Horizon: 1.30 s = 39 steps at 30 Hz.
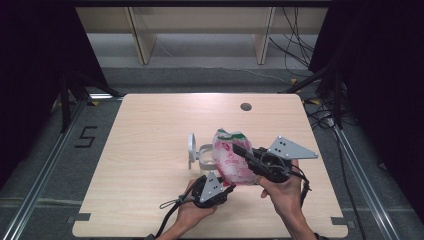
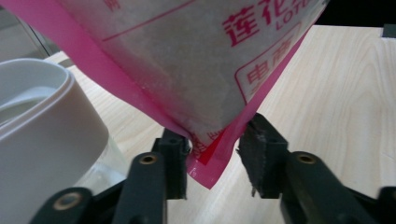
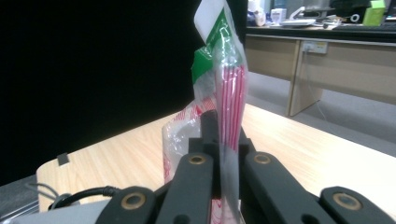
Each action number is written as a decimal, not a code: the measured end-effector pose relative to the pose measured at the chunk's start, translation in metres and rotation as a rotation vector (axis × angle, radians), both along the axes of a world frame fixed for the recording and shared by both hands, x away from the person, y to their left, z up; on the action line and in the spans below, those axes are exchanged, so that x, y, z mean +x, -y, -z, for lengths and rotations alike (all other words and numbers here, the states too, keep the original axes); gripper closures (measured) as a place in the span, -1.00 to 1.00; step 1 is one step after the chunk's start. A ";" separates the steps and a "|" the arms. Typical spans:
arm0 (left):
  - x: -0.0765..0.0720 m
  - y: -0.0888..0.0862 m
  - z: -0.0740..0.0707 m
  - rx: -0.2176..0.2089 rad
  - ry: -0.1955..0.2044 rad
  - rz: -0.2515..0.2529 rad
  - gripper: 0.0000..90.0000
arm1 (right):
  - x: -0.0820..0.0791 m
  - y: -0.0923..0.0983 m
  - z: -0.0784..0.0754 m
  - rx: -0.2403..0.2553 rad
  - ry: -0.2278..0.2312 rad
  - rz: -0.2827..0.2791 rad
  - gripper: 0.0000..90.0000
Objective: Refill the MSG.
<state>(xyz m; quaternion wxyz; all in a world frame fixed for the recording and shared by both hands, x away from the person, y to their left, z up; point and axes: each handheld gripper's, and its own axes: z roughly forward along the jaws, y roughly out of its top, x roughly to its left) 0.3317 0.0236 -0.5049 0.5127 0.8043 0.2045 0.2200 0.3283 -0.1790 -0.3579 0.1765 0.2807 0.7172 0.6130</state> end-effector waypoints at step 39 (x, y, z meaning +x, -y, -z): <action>-0.003 0.048 0.000 -0.166 -0.011 -0.191 0.72 | 0.044 -0.004 -0.017 -0.038 -0.014 0.090 1.00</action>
